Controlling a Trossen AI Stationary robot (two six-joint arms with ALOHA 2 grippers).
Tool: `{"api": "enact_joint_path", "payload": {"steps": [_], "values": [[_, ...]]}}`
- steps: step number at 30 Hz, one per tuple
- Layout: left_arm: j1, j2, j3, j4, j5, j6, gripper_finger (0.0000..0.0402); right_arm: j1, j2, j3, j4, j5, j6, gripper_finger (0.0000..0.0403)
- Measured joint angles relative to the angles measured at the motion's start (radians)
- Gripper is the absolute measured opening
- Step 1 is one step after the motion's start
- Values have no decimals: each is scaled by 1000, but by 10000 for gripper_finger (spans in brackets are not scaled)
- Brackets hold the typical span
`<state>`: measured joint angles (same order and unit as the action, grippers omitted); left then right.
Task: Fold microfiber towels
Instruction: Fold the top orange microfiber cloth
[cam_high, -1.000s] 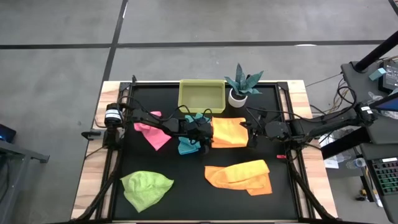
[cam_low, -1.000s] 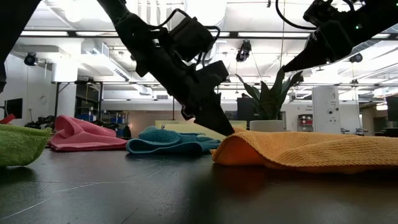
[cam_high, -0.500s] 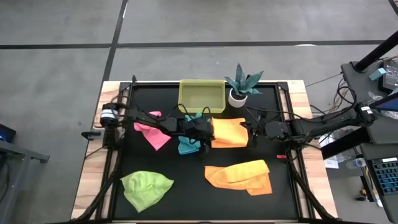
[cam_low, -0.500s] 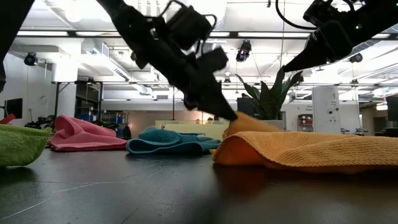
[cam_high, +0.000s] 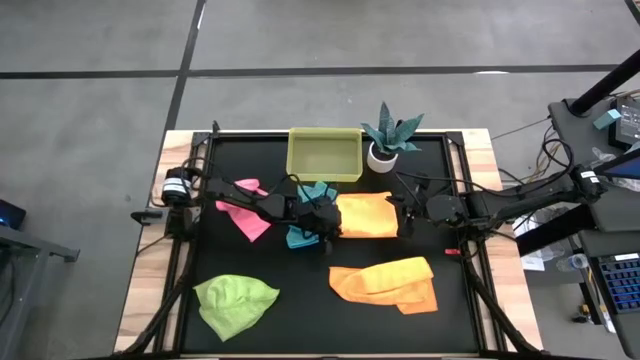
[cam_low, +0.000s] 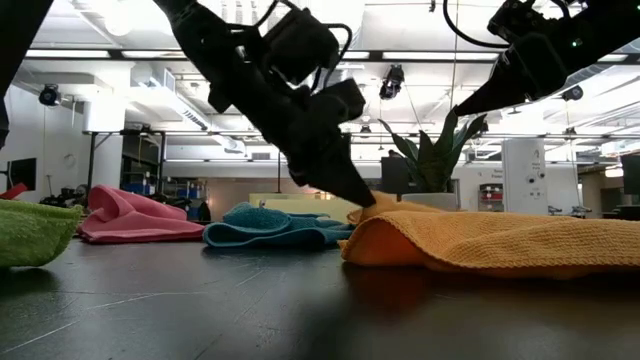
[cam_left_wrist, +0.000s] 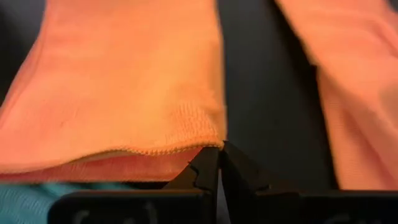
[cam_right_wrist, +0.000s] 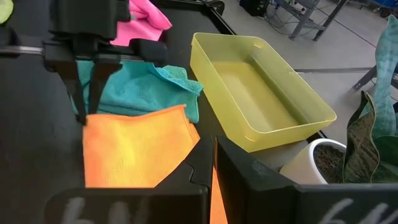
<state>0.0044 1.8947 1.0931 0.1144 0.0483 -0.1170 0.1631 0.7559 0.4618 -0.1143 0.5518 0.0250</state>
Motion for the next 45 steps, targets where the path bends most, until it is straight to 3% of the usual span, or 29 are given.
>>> {"api": "enact_joint_path", "payload": {"steps": [6,15,20,25,32,38,45], "values": [[3,3,0,6,-10,7,22,0,0,0,0,0,0,12],[5,-26,4,-83,-8,57,148,0,0,0,0,-12,44,12],[5,-60,9,-159,-4,122,186,-10,0,0,0,-73,81,9],[5,-59,8,-116,0,123,182,-60,47,0,25,-85,98,9],[4,-48,-1,-89,9,97,159,-160,210,0,94,-129,82,8],[2,-29,-2,-64,10,95,140,-289,345,0,96,-235,96,8],[2,14,0,-37,10,94,120,-371,486,0,92,-242,95,8]]}}
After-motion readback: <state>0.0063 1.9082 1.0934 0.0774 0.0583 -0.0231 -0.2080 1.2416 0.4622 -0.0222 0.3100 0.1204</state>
